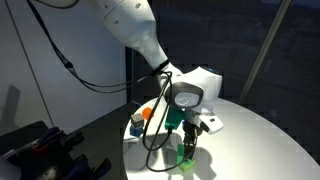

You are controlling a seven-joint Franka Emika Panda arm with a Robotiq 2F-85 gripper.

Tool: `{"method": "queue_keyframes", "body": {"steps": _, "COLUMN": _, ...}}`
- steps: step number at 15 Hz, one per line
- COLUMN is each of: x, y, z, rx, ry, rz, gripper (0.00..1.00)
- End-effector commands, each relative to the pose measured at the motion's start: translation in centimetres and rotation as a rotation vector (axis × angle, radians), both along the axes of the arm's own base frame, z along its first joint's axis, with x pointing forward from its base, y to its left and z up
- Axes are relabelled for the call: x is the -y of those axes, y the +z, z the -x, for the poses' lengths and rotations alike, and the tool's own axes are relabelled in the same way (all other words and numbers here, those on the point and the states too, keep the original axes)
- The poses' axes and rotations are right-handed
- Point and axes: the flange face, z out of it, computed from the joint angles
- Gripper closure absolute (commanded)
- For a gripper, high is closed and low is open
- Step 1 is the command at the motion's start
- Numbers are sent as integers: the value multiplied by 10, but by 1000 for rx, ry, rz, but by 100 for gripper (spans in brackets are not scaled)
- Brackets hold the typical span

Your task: Pick up the green block from the gray block and put it on the lime green block

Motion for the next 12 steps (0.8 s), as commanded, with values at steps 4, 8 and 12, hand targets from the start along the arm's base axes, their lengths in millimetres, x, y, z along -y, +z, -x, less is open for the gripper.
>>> {"method": "queue_keyframes", "body": {"steps": 4, "x": 0, "y": 17, "z": 0, "rx": -8, "ry": 23, "rz": -16, "gripper": 0}}
{"method": "queue_keyframes", "body": {"steps": 8, "x": -3, "y": 31, "z": -1, "rx": 0, "ry": 48, "rz": -13, "gripper": 0}}
{"method": "queue_keyframes", "body": {"steps": 12, "x": -8, "y": 50, "z": -5, "rx": 26, "ry": 112, "rz": -2, "gripper": 0}}
